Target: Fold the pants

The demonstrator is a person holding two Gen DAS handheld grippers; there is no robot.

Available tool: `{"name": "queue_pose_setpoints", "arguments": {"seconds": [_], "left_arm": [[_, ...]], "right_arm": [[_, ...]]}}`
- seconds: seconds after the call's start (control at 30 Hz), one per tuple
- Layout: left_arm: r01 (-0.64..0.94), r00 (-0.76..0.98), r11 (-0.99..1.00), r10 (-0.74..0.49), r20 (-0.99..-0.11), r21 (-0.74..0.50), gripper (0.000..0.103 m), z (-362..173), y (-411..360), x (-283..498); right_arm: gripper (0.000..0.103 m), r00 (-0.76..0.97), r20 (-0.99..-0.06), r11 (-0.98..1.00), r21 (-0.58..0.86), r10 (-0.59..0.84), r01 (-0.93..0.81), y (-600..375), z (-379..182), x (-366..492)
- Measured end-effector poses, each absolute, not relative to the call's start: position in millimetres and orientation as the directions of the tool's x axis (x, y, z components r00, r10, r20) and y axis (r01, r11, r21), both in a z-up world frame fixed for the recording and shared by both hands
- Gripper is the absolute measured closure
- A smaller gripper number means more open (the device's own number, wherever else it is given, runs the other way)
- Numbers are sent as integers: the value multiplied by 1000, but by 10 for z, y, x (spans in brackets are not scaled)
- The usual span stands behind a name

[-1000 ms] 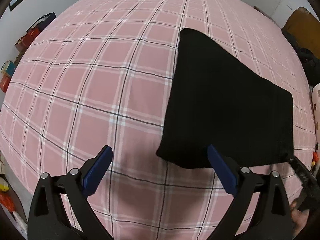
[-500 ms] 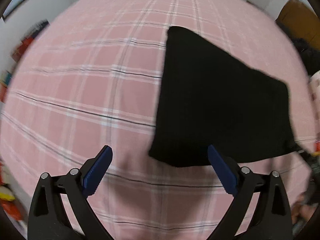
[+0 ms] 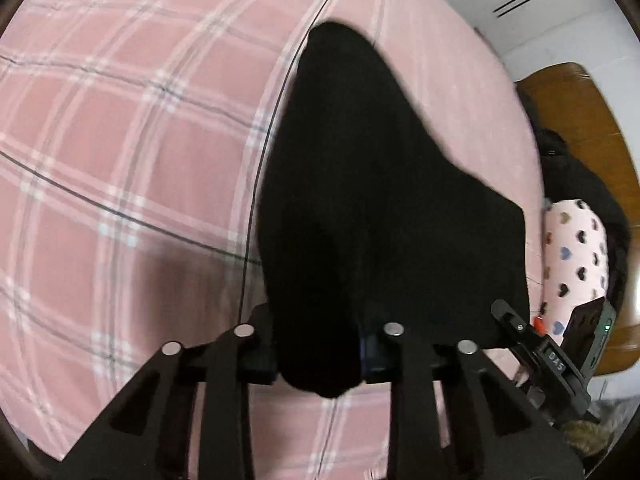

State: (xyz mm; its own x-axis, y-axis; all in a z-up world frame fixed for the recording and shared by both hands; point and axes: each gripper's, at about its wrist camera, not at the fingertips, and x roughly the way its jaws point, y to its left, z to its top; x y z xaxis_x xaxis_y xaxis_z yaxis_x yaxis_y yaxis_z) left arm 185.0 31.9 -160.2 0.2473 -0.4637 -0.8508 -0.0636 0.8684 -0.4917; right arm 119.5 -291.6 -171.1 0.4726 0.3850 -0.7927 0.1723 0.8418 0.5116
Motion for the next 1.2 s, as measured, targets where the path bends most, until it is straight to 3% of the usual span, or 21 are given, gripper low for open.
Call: {"name": "queue_pose_setpoints", "arguments": {"seconds": [0.13,0.2,0.27,0.33,0.47,0.57,0.67,0.8,0.83,0.9,0.97,1.1,1.2], "left_arm": [[-33,225,848,-510,-831,-529,82,-1378,545,1481],[-17,189,879,-466,-865,-477,78,-1472,575,1188],[12,195,940,-336,-921,-340,69,-1622,516,1009],[35,227,971,-238,-944,-237,65,-1627,466,877],[47,380,995,-103,-919,-92,63,-1162,405,769],[42,444,995,-99,-891,-90,46,-876,351,931],[21,452,994,-101,-886,-103,44,-829,240,1185],[-14,356,998,-48,-933,-57,44,-1218,151,1487],[-26,341,1000,4,-940,-5,44,-1352,165,1541],[-26,328,999,32,-944,26,43,-1526,170,1558],[-36,330,999,38,-943,28,43,-1613,267,1575],[-103,383,992,106,-918,71,43,-1420,564,1547],[-128,398,990,112,-910,66,44,-1264,753,1539]], "right_arm": [[66,438,-795,854,510,419,108,-2771,-1581,750],[52,371,-842,875,465,391,133,-2732,-1881,557],[40,329,-888,897,398,323,194,-2785,-2103,431],[41,389,-852,846,467,351,258,-2928,-2044,279],[41,510,-813,881,429,280,201,-2968,-1510,326],[40,508,-817,902,401,272,162,-2896,-1405,637],[40,475,-834,907,393,282,151,-2824,-1553,918],[39,406,-867,908,382,289,171,-2673,-1849,1164],[40,397,-875,915,365,276,169,-2611,-1921,1213],[69,390,-881,928,344,267,143,-2508,-1899,1264],[91,424,-850,925,375,313,68,-2319,-1640,1281],[92,517,-746,900,414,421,-136,-1906,-910,1256],[93,533,-772,928,364,348,-79,-2090,-973,1332]]}}
